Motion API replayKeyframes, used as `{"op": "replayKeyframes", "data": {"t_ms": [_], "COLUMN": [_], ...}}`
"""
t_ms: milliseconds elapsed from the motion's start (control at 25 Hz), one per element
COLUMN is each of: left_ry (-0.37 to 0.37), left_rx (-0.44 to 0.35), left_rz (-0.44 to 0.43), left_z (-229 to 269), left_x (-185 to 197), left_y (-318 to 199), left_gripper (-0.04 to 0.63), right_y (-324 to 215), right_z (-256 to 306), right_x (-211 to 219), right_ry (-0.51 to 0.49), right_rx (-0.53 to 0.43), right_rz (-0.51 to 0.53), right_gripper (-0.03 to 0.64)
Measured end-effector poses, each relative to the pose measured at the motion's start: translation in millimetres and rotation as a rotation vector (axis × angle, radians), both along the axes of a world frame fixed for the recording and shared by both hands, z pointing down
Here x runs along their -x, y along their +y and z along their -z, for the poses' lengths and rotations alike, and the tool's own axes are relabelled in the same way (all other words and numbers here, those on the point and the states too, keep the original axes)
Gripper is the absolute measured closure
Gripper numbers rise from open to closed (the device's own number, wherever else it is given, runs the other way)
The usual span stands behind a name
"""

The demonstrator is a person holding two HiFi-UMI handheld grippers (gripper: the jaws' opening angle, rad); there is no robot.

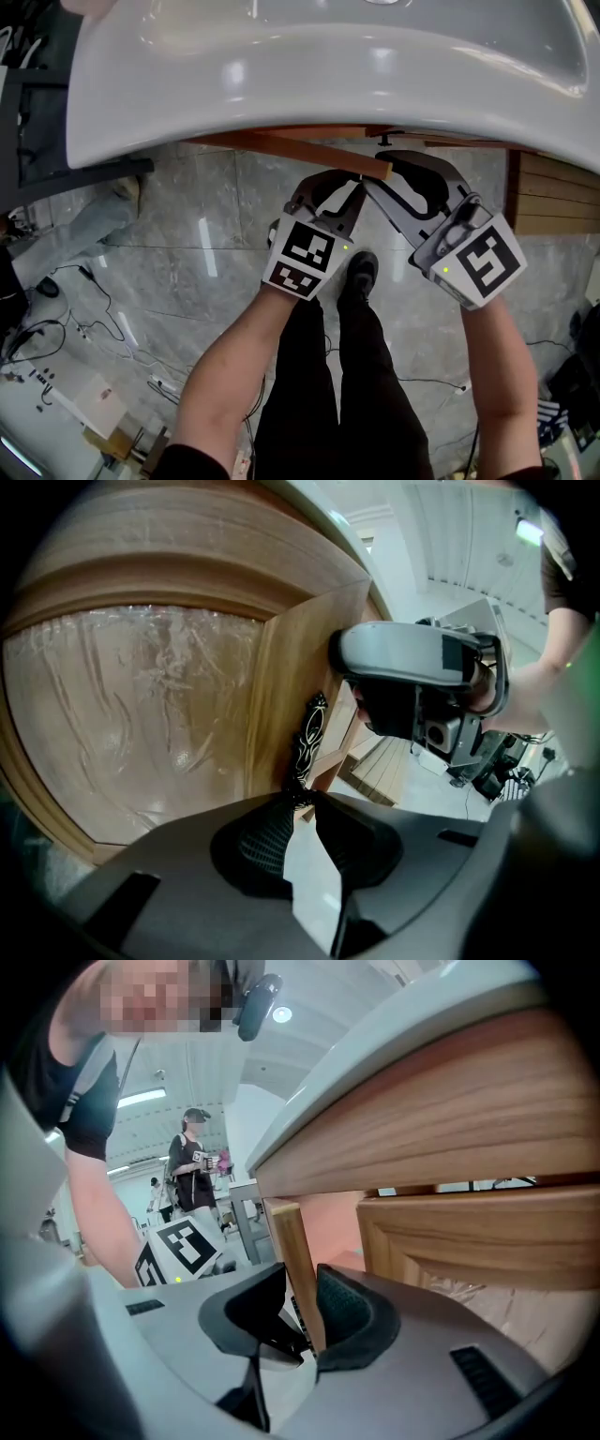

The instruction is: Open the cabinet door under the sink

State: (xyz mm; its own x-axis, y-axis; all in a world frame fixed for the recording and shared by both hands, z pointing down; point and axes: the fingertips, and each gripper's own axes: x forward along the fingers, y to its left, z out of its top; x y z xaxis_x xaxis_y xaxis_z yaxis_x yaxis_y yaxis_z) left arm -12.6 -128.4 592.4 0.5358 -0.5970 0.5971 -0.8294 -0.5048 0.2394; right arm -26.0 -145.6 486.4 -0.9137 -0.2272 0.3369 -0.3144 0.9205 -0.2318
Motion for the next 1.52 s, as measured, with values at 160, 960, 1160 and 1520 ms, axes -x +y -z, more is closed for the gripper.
{"op": "replayKeyframes", "data": {"t_ms": [160, 960, 1160, 1520], "left_ry": [0.003, -0.035, -0.056, -0.108], "left_rx": [-0.008, 0.035, 0.052, 0.054], "left_rz": [-0.004, 0.006, -0.002, 0.028], "left_z": [-2, -4, -6, -7], "left_x": [9, 61, 88, 140], "left_y": [21, 147, 179, 218], "left_gripper": [0.509, 0.505, 0.502, 0.488], "right_y": [25, 158, 195, 240], "right_z": [-2, 0, -3, -9], "right_x": [6, 45, 69, 111], "right_ry": [-0.006, -0.009, -0.015, -0.024], "right_rx": [0.007, 0.038, 0.081, 0.229], "right_rz": [0.085, 0.094, 0.105, 0.092], "right_gripper": [0.505, 0.511, 0.511, 0.509]}}
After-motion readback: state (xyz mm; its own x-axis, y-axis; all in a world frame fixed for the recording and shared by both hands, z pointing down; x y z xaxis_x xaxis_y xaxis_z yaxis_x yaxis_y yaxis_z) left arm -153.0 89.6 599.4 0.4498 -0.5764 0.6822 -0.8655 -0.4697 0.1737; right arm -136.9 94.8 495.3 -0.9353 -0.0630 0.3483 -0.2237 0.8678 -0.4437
